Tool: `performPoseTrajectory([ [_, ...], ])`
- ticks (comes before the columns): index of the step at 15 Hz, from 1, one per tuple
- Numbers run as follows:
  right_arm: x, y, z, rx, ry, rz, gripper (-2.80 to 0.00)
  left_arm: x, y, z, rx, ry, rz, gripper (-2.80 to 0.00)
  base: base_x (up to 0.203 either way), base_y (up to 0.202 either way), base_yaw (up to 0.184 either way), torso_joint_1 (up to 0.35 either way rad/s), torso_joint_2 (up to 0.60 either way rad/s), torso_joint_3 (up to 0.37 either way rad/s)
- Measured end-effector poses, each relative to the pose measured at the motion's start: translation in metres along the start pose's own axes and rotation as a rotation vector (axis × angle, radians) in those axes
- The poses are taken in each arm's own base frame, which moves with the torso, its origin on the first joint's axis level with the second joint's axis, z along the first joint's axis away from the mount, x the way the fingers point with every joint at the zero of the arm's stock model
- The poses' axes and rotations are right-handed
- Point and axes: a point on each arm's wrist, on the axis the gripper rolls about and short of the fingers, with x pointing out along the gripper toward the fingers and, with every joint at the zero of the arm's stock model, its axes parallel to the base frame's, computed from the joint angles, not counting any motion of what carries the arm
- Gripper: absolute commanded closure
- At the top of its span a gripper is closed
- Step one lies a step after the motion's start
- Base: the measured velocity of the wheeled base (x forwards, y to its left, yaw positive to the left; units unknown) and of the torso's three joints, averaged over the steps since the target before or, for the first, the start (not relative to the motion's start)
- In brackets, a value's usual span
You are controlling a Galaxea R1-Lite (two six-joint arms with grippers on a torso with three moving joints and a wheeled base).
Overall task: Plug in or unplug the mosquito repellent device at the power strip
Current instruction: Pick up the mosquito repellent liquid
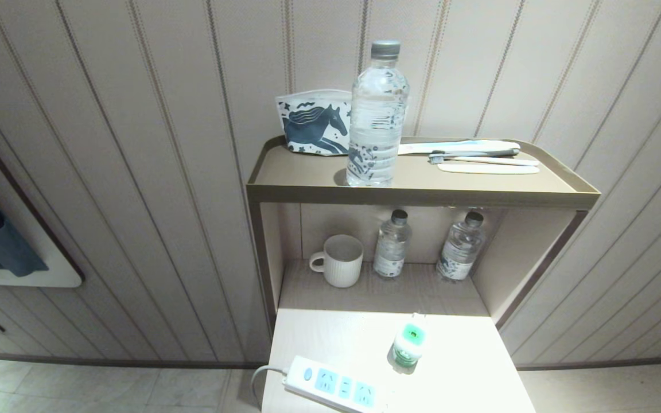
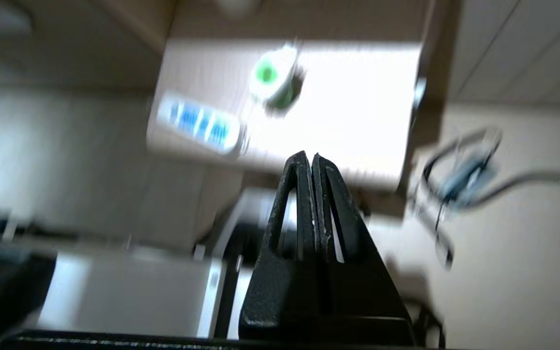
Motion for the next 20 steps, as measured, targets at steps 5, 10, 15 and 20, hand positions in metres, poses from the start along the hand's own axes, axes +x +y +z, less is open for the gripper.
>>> performPoseTrajectory([
  [5, 0.037, 0.005, 0.006, 0.006, 0.467, 0.012, 0.0, 0.0, 0.0, 0.0, -0.001, -0.002, 0.0, 0.0, 0.0, 0.0, 0.0, 0.0, 0.0, 0.0],
  [10, 0.066, 0.021, 0.007, -0.139, 0.591, 0.068, 0.0, 0.0, 0.0, 0.0, -0.001, -0.003, 0.0, 0.0, 0.0, 0.0, 0.0, 0.0, 0.0, 0.0],
  [15, 0.103, 0.045, -0.007, -0.295, 0.576, -0.053, 0.0, 0.0, 0.0, 0.0, -0.001, -0.003, 0.0, 0.0, 0.0, 0.0, 0.0, 0.0, 0.0, 0.0],
  [20, 0.108, 0.067, -0.019, -0.444, 0.586, -0.021, 0.0, 0.0, 0.0, 0.0, -0.001, -0.003, 0.0, 0.0, 0.0, 0.0, 0.0, 0.0, 0.0, 0.0],
])
